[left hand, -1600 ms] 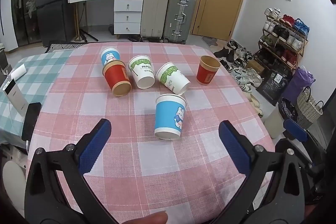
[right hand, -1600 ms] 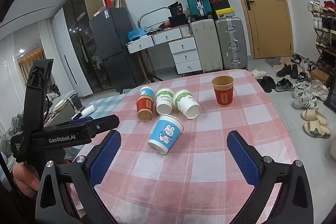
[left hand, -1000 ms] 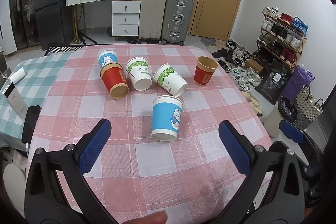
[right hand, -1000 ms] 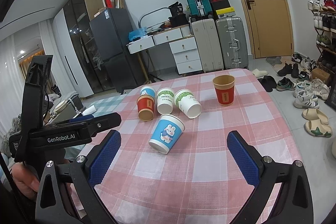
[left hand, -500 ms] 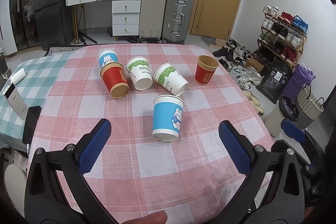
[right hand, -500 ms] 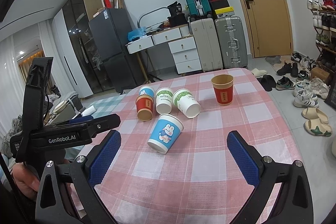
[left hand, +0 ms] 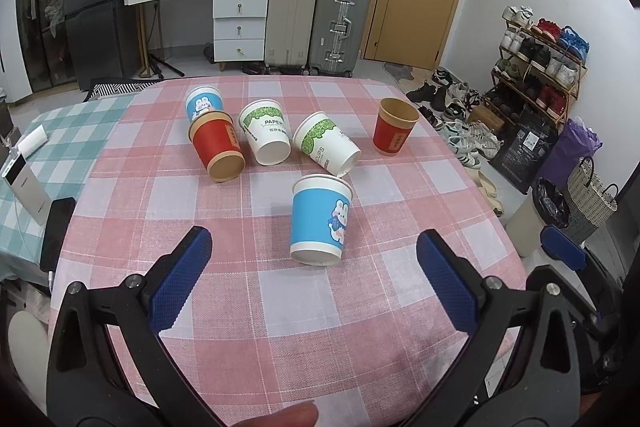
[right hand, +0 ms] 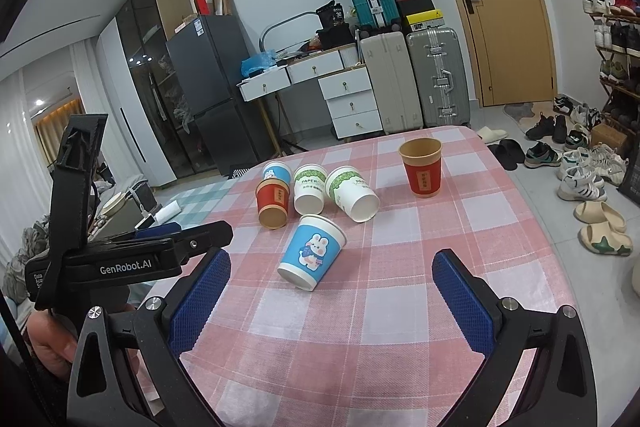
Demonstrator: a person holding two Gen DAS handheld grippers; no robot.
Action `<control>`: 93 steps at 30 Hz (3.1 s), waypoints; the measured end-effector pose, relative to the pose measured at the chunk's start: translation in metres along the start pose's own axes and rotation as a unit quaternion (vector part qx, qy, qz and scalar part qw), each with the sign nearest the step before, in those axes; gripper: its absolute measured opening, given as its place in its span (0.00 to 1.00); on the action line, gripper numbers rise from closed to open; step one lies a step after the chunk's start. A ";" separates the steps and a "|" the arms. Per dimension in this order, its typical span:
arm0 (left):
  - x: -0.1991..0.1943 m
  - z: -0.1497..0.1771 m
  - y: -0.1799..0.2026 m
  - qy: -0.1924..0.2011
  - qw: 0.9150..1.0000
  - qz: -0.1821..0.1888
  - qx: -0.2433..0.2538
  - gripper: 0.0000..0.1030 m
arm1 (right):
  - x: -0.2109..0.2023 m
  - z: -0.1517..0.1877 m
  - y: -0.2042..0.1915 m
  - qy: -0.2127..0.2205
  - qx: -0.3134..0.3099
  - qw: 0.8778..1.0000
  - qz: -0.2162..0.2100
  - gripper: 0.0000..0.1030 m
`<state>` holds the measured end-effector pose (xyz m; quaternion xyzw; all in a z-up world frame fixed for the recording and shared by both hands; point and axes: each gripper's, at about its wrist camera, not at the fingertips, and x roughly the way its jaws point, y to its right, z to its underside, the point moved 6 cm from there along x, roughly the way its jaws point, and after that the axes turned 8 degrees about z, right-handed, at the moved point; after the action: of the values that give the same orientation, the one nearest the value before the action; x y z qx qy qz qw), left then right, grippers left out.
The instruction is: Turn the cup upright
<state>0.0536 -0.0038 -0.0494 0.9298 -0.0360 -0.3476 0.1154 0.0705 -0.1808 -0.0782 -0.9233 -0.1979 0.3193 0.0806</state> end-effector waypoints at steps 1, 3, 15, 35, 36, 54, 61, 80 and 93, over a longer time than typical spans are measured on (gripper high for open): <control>0.002 0.000 0.000 -0.003 1.000 0.000 0.000 0.99 | 0.000 0.000 0.001 0.000 0.001 1.000 0.000 1.00; 0.007 0.001 0.000 -0.010 1.000 0.005 0.000 0.99 | 0.003 0.000 0.004 -0.001 0.003 1.000 0.002 1.00; 0.119 -0.003 -0.004 -0.113 0.992 -0.009 0.045 0.99 | 0.030 0.006 0.041 -0.022 0.029 0.999 0.027 1.00; 0.174 -0.004 -0.038 -0.208 0.969 0.074 -0.108 0.56 | 0.033 0.003 0.049 -0.019 0.040 0.999 0.022 1.00; 0.164 -0.004 -0.039 -0.204 0.970 0.073 -0.109 0.56 | 0.030 0.002 0.045 -0.016 0.038 0.999 0.020 1.00; -0.022 0.072 -0.066 -0.204 0.968 0.078 -0.128 0.57 | -0.015 0.027 -0.018 -0.004 0.000 1.000 -0.012 1.00; 0.004 0.111 -0.082 -0.236 0.961 0.055 -0.133 0.57 | -0.009 0.043 -0.024 -0.023 -0.009 1.000 -0.012 1.00; 0.003 0.082 -0.091 -0.169 0.982 -0.004 -0.088 0.82 | 0.024 0.060 -0.035 -0.074 -0.011 0.997 -0.026 1.00; -0.106 0.037 -0.081 0.037 0.997 -0.066 -0.025 0.99 | -0.003 0.038 -0.085 -0.034 -0.030 0.996 -0.078 1.00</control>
<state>-0.0518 0.0831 -0.0279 0.9392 0.0382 -0.3208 0.1167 0.0185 -0.1042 -0.0833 -0.8957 -0.2819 0.3367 0.0705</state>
